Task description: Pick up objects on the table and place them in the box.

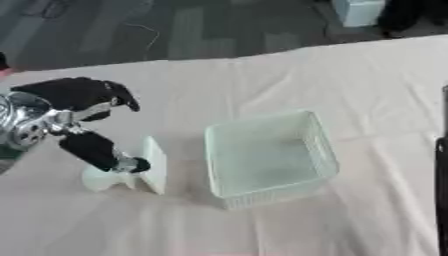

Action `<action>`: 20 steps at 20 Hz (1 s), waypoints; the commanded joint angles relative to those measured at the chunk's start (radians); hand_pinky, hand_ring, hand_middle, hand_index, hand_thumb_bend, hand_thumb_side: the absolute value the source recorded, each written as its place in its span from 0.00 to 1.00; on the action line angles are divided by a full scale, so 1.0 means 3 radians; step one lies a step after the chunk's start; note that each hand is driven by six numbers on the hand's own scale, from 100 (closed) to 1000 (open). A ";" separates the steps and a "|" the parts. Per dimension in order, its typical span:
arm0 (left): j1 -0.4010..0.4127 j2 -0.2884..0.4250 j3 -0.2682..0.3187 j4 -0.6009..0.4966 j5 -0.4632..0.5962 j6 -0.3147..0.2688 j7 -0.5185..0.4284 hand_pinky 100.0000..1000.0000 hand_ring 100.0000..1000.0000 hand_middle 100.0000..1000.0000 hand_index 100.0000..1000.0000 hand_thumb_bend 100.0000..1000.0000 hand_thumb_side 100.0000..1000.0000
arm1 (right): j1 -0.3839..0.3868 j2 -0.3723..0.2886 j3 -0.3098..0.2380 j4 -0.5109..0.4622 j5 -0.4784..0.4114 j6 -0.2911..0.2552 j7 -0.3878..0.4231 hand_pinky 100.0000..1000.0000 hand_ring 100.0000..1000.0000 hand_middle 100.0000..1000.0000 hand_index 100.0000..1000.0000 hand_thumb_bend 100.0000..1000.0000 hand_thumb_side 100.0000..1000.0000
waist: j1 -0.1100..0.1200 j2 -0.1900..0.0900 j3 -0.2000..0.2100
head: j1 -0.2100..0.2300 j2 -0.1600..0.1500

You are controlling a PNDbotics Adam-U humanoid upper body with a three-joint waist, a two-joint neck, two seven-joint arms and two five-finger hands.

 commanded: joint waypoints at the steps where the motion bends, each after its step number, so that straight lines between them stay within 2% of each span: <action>1: -0.0021 0.0056 0.0023 -0.0036 -0.0020 0.0116 -0.0112 0.91 0.83 0.88 0.89 0.51 0.65 | -0.0082 0.0004 0.0000 -0.0043 -0.0012 -0.0014 0.0002 0.41 0.24 0.23 0.40 0.00 0.92 | -0.0005 -0.0023 -0.0003 | -0.0014 0.0000; 8: 0.0016 0.0064 -0.0042 -0.0036 -0.0038 0.0124 -0.0297 0.95 0.86 0.89 0.90 0.56 0.67 | -0.0087 0.0006 0.0000 -0.0043 -0.0012 -0.0015 0.0003 0.41 0.24 0.23 0.40 0.00 0.92 | -0.0006 -0.0018 -0.0008 | -0.0009 0.0000; 14: 0.0240 0.0158 -0.0185 -0.0036 -0.0194 0.0208 -0.0311 1.00 0.90 0.91 0.90 0.64 0.68 | -0.0096 0.0012 0.0003 -0.0043 -0.0015 -0.0016 0.0007 0.41 0.24 0.23 0.40 0.00 0.92 | -0.0005 -0.0008 -0.0020 | 0.0003 0.0000; 20: 0.0481 0.0244 -0.0135 -0.0036 -0.0339 0.0312 -0.0311 1.00 0.91 0.92 0.90 0.66 0.67 | -0.0094 0.0002 -0.0002 -0.0043 -0.0018 -0.0013 0.0011 0.41 0.24 0.23 0.40 0.00 0.92 | -0.0010 -0.0006 -0.0007 | 0.0010 0.0000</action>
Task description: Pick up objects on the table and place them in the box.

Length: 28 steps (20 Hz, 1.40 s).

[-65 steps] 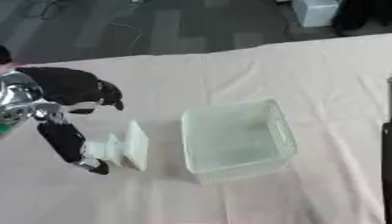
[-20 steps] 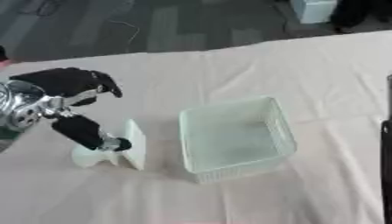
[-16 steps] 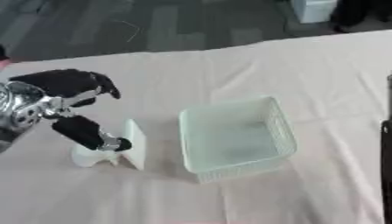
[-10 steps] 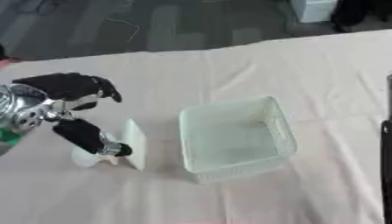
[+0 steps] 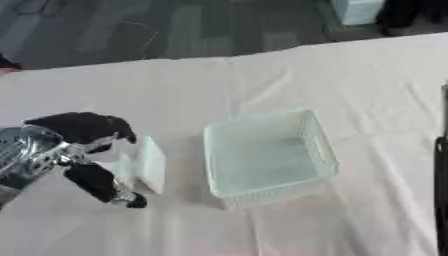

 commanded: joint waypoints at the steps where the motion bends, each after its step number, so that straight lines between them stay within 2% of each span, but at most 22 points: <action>1: 0.0052 0.0165 0.0081 -0.0036 -0.0091 0.0287 -0.0235 1.00 0.91 0.92 0.90 0.66 0.66 | -0.0078 -0.0027 -0.0003 -0.0043 -0.0014 -0.0009 0.0004 0.41 0.24 0.23 0.40 0.00 0.92 | -0.0012 -0.0030 0.0014 | 0.0005 0.0000; 8: 0.0232 0.0149 0.0064 0.0085 -0.0153 0.0361 -0.0235 1.00 0.92 0.92 0.91 0.68 0.68 | -0.0073 -0.0035 -0.0014 -0.0043 -0.0019 -0.0004 0.0010 0.41 0.23 0.23 0.40 0.00 0.92 | -0.0026 -0.0028 0.0026 | 0.0094 0.0000; 13: 0.0253 0.0089 -0.0006 0.0218 -0.0136 0.0321 -0.0235 1.00 0.92 0.92 0.91 0.67 0.70 | -0.0072 -0.0038 -0.0016 -0.0043 -0.0023 -0.0003 0.0020 0.41 0.24 0.23 0.40 0.00 0.92 | -0.0031 -0.0025 0.0028 | 0.0110 0.0000; 20: 0.0243 0.0044 -0.0044 0.0226 -0.0071 0.0293 -0.0235 1.00 0.91 0.92 0.91 0.65 0.70 | -0.0073 -0.0036 -0.0019 -0.0043 -0.0030 -0.0003 0.0027 0.41 0.23 0.23 0.40 0.00 0.92 | -0.0035 -0.0025 0.0026 | 0.0111 0.0000; 28: 0.0102 0.0243 0.0143 -0.0030 0.0191 0.0473 -0.0235 1.00 0.91 0.91 0.91 0.61 0.70 | -0.0065 -0.0037 -0.0017 -0.0043 -0.0038 0.0001 0.0036 0.41 0.23 0.23 0.40 0.00 0.92 | -0.0024 -0.0033 0.0026 | 0.0127 0.0000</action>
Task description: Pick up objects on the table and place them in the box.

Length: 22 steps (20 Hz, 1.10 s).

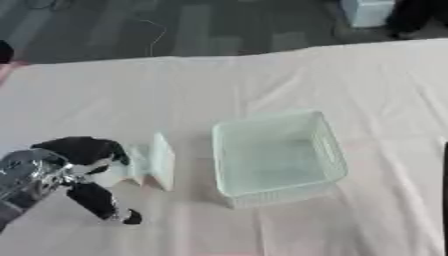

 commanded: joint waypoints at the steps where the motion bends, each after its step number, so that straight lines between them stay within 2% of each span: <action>1: -0.0092 0.0172 0.0135 -0.0082 0.0095 0.0401 -0.0320 1.00 0.91 0.92 0.91 0.61 0.70 | -0.0065 -0.0036 -0.0013 -0.0043 -0.0013 -0.0011 0.0007 0.41 0.23 0.23 0.40 0.00 0.92 | 0.0003 -0.0037 0.0006 | 0.0040 -0.0001; 6: -0.0132 0.0061 0.0095 0.0027 -0.0043 0.0414 -0.0320 1.00 0.91 0.91 0.90 0.62 0.71 | -0.0072 -0.0029 -0.0014 -0.0043 -0.0015 -0.0015 0.0005 0.41 0.23 0.23 0.40 0.00 0.92 | -0.0002 -0.0033 -0.0003 | 0.0059 -0.0001; 9: -0.0155 -0.0148 0.0029 0.0275 -0.0162 0.0327 -0.0320 1.00 0.90 0.90 0.90 0.59 0.73 | -0.0081 -0.0017 -0.0021 -0.0043 -0.0014 -0.0020 -0.0006 0.41 0.23 0.23 0.40 0.00 0.92 | -0.0018 -0.0021 -0.0006 | 0.0041 -0.0001; 13: -0.0208 -0.0326 0.0052 0.0436 -0.0293 0.0184 -0.0320 0.98 0.89 0.89 0.89 0.55 0.74 | -0.0080 -0.0022 -0.0029 -0.0043 -0.0009 -0.0015 -0.0008 0.41 0.23 0.23 0.40 0.00 0.92 | -0.0029 -0.0011 0.0004 | 0.0025 -0.0001; 22: -0.0225 -0.0345 0.0074 0.0390 -0.0268 0.0129 -0.0320 0.98 0.88 0.89 0.90 0.54 0.75 | -0.0088 -0.0014 -0.0026 -0.0043 -0.0002 -0.0019 -0.0015 0.41 0.23 0.23 0.40 0.00 0.92 | -0.0023 -0.0013 -0.0002 | 0.0057 -0.0001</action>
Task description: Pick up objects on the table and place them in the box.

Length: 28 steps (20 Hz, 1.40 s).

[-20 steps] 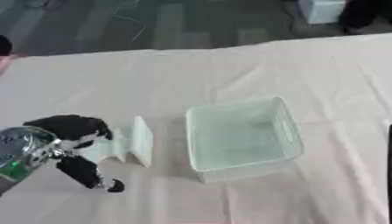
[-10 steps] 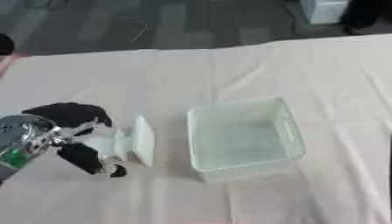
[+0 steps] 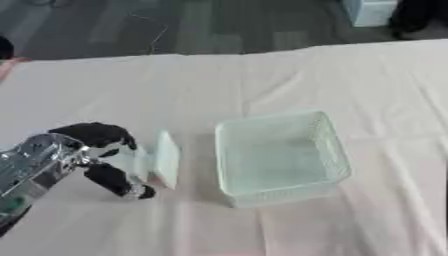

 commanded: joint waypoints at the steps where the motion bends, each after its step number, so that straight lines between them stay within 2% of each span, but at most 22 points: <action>1: -0.0020 0.0078 0.0047 -0.0041 0.0036 0.0227 -0.0226 0.98 0.89 0.89 0.90 0.55 0.76 | -0.0090 -0.0013 -0.0007 -0.0043 0.0000 -0.0014 -0.0017 0.41 0.23 0.23 0.40 0.00 0.92 | 0.0002 -0.0032 -0.0002 | 0.0030 -0.0001; 6: 0.0001 0.0067 0.0032 0.0006 0.0043 0.0210 -0.0226 0.99 0.90 0.90 0.90 0.55 0.75 | -0.0092 -0.0012 -0.0009 -0.0043 0.0002 -0.0013 -0.0020 0.41 0.23 0.23 0.40 0.00 0.92 | -0.0002 -0.0026 -0.0002 | 0.0016 -0.0001; 12: -0.0089 0.0185 0.0183 -0.0250 -0.0067 0.0218 -0.0226 1.00 0.97 0.93 0.90 0.53 0.73 | -0.0081 -0.0025 -0.0010 -0.0043 0.0003 -0.0008 -0.0015 0.41 0.23 0.23 0.40 0.00 0.92 | -0.0001 -0.0035 0.0014 | 0.0031 -0.0001; 17: -0.0085 0.0140 0.0173 -0.0221 -0.0069 0.0250 -0.0226 1.00 0.96 0.95 0.90 0.53 0.74 | -0.0084 -0.0019 -0.0009 -0.0043 0.0000 -0.0011 -0.0016 0.41 0.23 0.23 0.40 0.00 0.92 | -0.0003 -0.0032 0.0010 | 0.0044 -0.0001; 18: -0.0084 0.0107 0.0155 -0.0184 -0.0061 0.0248 -0.0226 1.00 0.96 0.95 0.90 0.41 0.79 | -0.0086 -0.0017 -0.0009 -0.0043 0.0000 -0.0012 -0.0016 0.41 0.23 0.23 0.40 0.00 0.92 | -0.0006 -0.0030 0.0008 | 0.0044 -0.0001; 19: -0.0082 0.0070 0.0132 -0.0142 -0.0045 0.0245 -0.0226 0.99 0.95 0.95 0.90 0.52 0.75 | -0.0088 -0.0015 -0.0010 -0.0043 -0.0001 -0.0014 -0.0017 0.41 0.23 0.23 0.40 0.00 0.92 | -0.0008 -0.0027 0.0005 | 0.0042 -0.0001; 28: -0.0084 -0.0145 0.0013 0.0084 0.0132 0.0218 -0.0226 0.98 0.93 0.94 0.91 0.51 0.76 | -0.0103 0.0004 -0.0014 -0.0043 0.0003 -0.0017 -0.0027 0.41 0.23 0.23 0.40 0.00 0.92 | -0.0018 -0.0012 -0.0007 | 0.0038 -0.0001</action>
